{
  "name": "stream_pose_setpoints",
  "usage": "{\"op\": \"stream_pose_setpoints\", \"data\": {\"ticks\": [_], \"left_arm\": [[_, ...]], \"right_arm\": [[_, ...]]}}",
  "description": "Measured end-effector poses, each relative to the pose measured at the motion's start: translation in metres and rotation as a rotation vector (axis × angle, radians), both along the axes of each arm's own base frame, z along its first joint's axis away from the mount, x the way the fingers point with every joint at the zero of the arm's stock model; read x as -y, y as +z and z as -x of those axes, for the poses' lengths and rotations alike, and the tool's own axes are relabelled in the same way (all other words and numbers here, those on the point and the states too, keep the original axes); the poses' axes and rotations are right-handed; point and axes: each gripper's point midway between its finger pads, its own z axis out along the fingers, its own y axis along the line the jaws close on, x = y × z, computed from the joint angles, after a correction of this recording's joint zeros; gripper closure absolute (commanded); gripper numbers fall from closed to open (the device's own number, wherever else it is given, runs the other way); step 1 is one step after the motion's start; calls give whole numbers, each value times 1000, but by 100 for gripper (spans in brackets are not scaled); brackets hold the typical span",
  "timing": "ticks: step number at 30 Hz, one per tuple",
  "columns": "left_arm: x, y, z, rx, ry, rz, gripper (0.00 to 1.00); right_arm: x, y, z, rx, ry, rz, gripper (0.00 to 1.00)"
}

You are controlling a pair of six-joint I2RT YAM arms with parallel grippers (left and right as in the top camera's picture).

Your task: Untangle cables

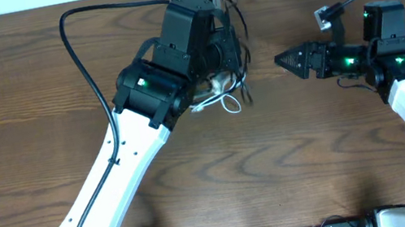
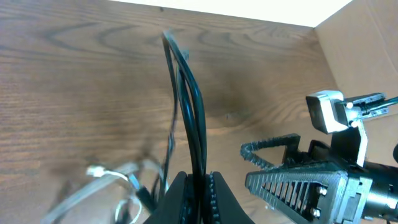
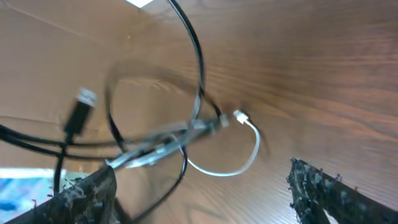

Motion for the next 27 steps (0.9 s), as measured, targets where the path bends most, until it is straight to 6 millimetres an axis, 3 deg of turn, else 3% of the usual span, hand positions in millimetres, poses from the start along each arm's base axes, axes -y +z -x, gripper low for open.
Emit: {"op": "stream_pose_setpoints", "data": {"ticks": [11,20,27], "left_arm": [[6,10,-6,42,-7,35,93],[12,11,0,25,-47,59,92],[16,11,4,11,-73,74,92]], "right_arm": [[-18,-13,2,-110,-62,34,25],[-22,-38,-21,-153,-219,125,40],[-27,-60,-32,-187,-261,151,45]]}}
